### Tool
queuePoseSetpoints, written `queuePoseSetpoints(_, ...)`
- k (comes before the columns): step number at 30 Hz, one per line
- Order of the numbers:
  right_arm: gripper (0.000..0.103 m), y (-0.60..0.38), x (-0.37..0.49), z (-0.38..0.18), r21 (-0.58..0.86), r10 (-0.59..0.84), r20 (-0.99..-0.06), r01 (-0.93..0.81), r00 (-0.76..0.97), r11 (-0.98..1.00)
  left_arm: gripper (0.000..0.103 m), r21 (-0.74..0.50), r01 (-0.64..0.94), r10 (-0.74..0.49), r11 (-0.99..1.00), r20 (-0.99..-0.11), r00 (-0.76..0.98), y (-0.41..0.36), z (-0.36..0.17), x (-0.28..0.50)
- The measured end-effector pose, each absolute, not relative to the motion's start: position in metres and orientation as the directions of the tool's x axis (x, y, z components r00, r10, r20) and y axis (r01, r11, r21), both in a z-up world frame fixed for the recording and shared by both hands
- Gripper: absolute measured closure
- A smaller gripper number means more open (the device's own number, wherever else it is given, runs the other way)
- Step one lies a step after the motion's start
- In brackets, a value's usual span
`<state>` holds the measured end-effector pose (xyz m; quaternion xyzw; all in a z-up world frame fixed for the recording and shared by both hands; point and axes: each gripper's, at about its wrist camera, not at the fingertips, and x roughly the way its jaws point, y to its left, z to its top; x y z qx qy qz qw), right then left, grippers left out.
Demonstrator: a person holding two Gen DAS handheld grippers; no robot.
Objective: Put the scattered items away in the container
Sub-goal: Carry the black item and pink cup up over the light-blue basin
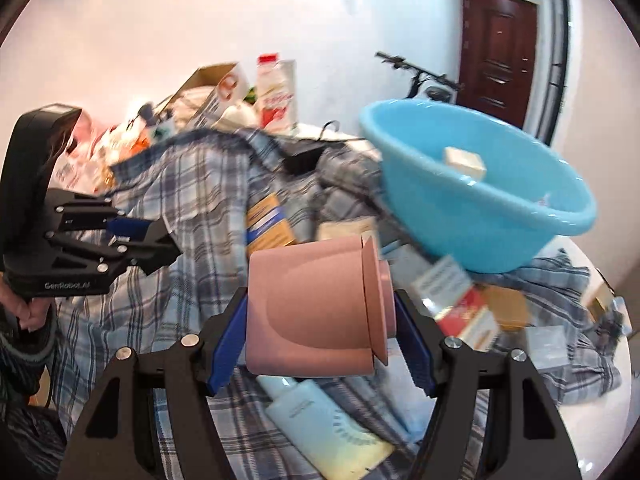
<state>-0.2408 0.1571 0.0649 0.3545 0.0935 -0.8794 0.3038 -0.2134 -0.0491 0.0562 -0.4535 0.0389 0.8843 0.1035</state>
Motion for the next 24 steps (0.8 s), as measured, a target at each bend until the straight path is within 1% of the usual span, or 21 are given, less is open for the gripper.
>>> queuePoseSetpoints(2,0.035,0.168,-0.242,0.072,0.067,-0.474,-0.662,0.584,-0.580,-0.809,0.071,-0.038,-0.227,0.165,-0.973,-0.804,-0.572,-0.044,0.066,-0.218)
queuePoseSetpoints(5,0.035,0.179,-0.246,0.084,0.079,-0.472,-0.638,0.558,-0.608,-0.826,0.071,-0.001,-0.234,0.145,-0.972,-0.788,-0.598,-0.032,0.078,-0.223)
queuePoseSetpoints(8,0.035,0.192,-0.252,0.100,0.091,-0.459,-0.617,0.521,-0.639,-0.849,0.071,0.022,-0.269,0.153,-0.963,-0.774,-0.614,-0.015,0.091,-0.231)
queuePoseSetpoints(10,0.035,0.198,-0.258,0.109,0.093,-0.439,-0.614,0.492,-0.656,-0.865,0.071,0.025,-0.298,0.174,-0.954,-0.765,-0.620,-0.003,0.100,-0.235)
queuePoseSetpoints(14,0.035,0.204,-0.266,0.124,0.051,-0.365,-0.612,0.425,-0.702,-0.904,0.071,0.067,-0.351,0.191,-0.934,-0.738,-0.647,0.024,0.118,-0.241)
queuePoseSetpoints(18,0.035,0.213,-0.274,0.143,0.069,-0.363,-0.592,0.404,-0.720,-0.912,0.071,0.090,-0.380,0.210,-0.921,-0.705,-0.678,0.047,0.139,-0.253)
queuePoseSetpoints(22,0.035,0.214,-0.281,0.163,0.038,-0.331,-0.566,0.377,-0.755,-0.925,0.071,0.091,-0.381,0.224,-0.920,-0.676,-0.702,0.059,0.158,-0.270)
queuePoseSetpoints(24,0.035,0.218,-0.287,0.173,0.053,-0.334,-0.556,0.368,-0.761,-0.928,0.071,0.070,-0.390,0.249,-0.918,-0.663,-0.706,0.062,0.167,-0.277)
